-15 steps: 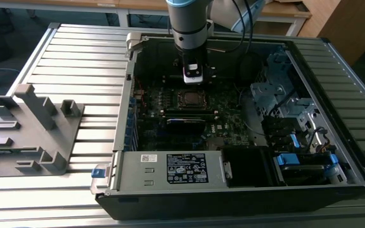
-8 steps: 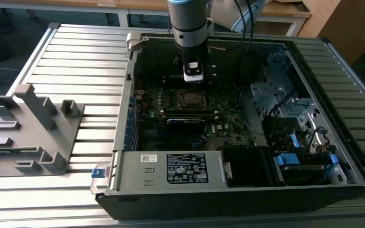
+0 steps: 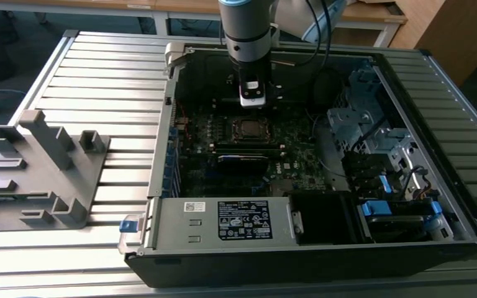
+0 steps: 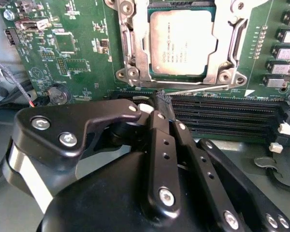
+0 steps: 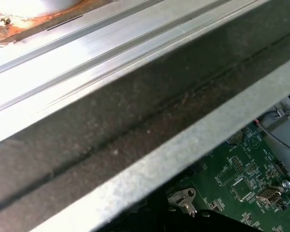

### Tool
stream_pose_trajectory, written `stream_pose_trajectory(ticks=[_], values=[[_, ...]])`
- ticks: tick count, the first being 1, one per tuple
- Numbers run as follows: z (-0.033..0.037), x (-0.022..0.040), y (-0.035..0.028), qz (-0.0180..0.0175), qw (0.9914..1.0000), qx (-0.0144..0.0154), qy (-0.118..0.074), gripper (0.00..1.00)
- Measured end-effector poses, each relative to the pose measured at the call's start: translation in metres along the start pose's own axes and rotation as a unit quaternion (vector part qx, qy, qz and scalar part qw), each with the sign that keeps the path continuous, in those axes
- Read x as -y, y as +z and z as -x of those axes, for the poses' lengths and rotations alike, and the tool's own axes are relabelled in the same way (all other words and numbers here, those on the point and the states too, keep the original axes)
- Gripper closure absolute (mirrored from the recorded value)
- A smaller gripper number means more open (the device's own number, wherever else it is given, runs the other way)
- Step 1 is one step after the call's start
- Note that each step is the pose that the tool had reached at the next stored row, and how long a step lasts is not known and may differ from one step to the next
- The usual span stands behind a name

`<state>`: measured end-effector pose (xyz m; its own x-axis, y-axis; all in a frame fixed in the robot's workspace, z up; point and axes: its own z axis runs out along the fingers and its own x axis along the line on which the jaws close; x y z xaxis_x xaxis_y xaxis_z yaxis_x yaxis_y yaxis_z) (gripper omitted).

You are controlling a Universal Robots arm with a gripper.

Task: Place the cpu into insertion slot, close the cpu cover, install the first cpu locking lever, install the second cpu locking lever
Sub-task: 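Install the first cpu locking lever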

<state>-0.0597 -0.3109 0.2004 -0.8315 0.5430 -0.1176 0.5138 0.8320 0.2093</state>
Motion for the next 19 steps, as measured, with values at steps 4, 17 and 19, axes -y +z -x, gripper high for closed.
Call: stream_pose_trajectory(ticks=[4, 17, 19], values=[[0.0007, -0.0009, 0.0004, -0.0003, 1.00000, 0.0004, 0.002, 0.90], [0.0029, -0.0037, 0.0018, -0.0055, 0.99998, 0.0039, 0.002, 0.90], [0.0039, -0.0042, 0.0022, -0.0080, 0.99995, 0.0054, 0.001, 0.90]])
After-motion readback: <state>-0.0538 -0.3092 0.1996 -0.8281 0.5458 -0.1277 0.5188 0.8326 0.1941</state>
